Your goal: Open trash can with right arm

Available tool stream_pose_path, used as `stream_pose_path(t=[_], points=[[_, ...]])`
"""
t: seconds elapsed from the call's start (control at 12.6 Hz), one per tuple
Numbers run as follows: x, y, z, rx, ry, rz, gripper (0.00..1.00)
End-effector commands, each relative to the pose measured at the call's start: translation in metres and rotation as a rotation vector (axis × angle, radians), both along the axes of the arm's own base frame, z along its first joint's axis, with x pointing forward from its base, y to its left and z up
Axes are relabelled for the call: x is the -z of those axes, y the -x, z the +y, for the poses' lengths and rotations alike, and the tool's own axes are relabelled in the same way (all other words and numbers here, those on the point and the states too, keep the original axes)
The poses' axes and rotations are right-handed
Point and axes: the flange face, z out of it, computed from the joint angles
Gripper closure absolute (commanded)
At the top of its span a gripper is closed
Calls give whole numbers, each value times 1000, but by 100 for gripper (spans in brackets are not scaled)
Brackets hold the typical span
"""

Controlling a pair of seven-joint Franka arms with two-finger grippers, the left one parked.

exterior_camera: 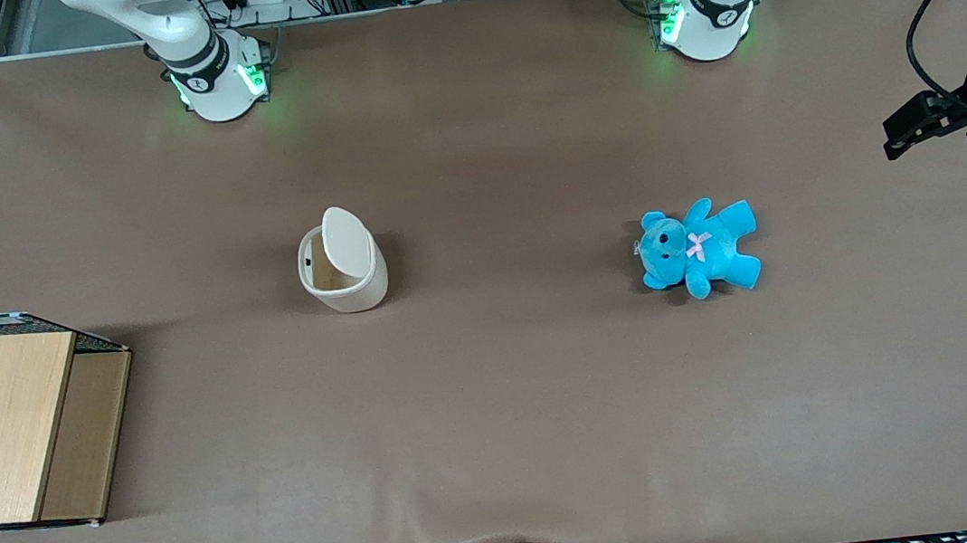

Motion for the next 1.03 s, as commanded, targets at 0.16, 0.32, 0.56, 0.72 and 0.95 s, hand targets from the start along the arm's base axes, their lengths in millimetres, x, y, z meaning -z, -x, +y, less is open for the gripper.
stream_pose_path(t=[0.16,0.32,0.56,0.72,0.95], points=[[-3,5,5,5,25,15,0],[-3,6,6,3,21,21,0],[-2,6,7,1,19,27,0],[4,5,6,6,16,40,0],[20,3,7,7,-1,68,0]])
